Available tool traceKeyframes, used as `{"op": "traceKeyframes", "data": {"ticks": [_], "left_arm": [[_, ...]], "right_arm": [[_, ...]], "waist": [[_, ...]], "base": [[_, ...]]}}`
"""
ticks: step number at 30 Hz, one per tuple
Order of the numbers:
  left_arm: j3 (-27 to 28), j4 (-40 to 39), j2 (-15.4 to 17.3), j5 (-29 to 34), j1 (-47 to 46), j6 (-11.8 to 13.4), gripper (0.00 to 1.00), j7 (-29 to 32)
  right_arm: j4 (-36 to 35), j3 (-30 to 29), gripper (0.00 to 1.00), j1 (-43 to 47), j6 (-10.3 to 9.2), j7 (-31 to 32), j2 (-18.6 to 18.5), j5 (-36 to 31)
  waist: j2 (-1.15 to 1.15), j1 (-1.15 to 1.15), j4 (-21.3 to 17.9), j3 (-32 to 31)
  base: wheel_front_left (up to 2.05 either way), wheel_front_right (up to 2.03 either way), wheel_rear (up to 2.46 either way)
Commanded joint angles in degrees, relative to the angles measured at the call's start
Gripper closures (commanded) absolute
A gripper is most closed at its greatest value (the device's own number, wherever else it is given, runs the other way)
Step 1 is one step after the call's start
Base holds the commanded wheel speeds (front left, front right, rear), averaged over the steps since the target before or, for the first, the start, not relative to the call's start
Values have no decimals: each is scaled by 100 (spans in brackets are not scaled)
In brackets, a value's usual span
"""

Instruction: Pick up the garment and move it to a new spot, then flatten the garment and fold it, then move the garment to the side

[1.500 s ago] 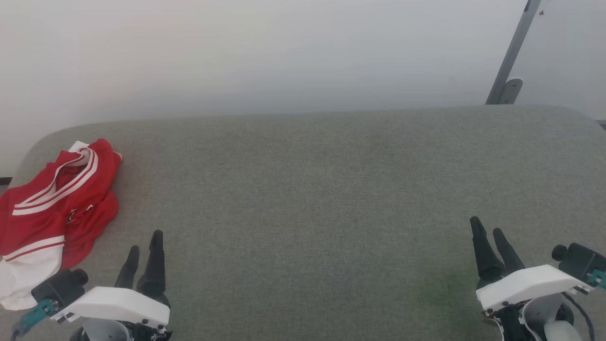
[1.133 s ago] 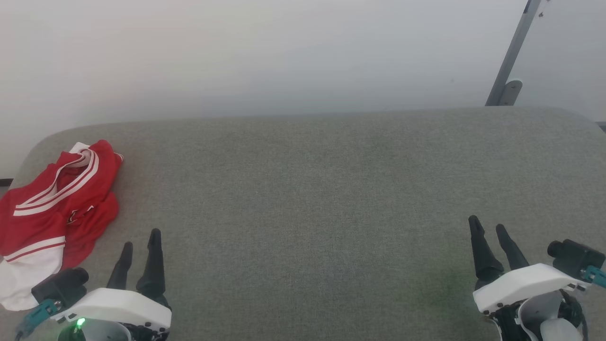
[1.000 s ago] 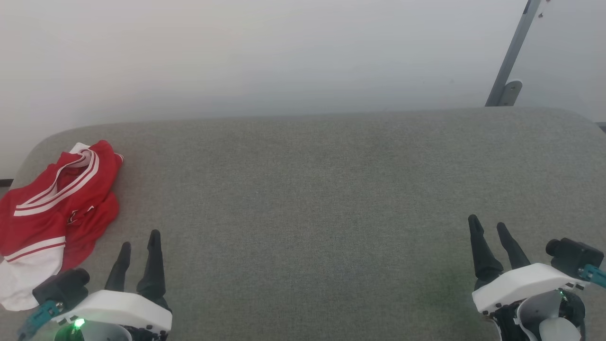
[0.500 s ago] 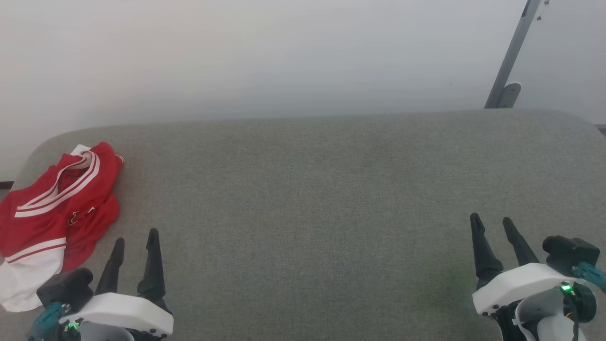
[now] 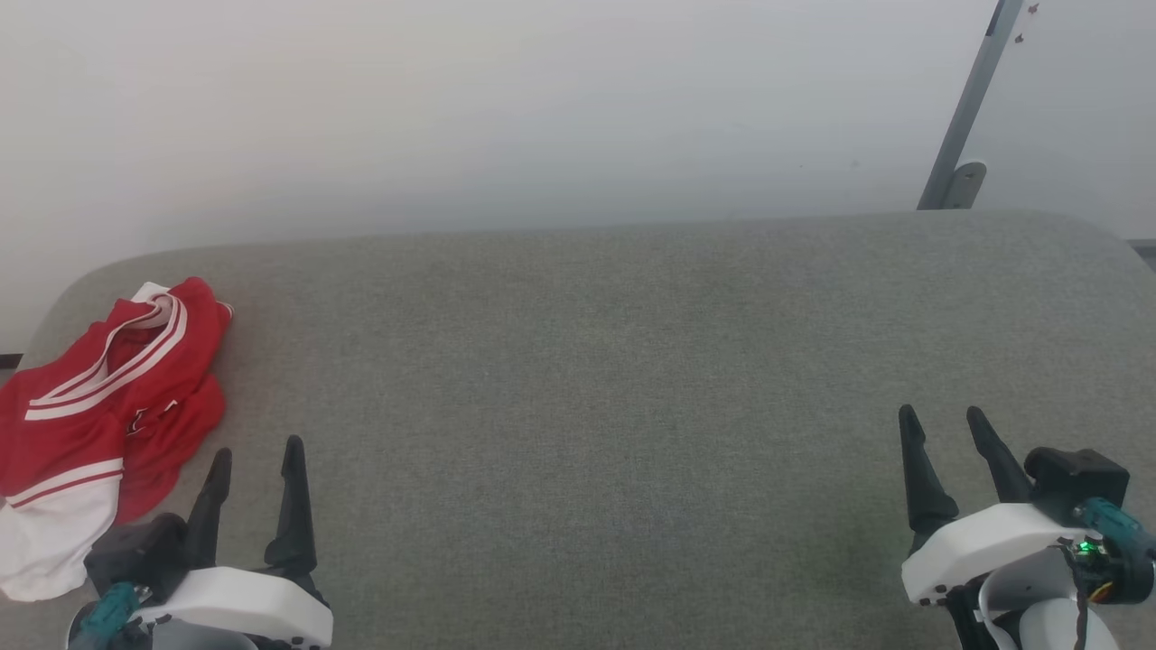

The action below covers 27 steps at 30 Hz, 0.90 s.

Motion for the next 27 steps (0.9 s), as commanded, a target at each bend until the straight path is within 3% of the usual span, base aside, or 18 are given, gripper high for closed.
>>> {"op": "traceKeyframes", "data": {"ticks": [1,27], "left_arm": [[-18,-60,42,174,7,24,0,-68],[-120,-134,183,1038,155,51,0,-354]], "right_arm": [[-57,-2,0,-100,0,-66,-4,-200],[-70,-16,0,-86,0,-391,29,-1492]], "waist": [[0,0,-9,-5],[0,0,-85,-66]], "base": [[0,0,0],[0,0,0]]}}
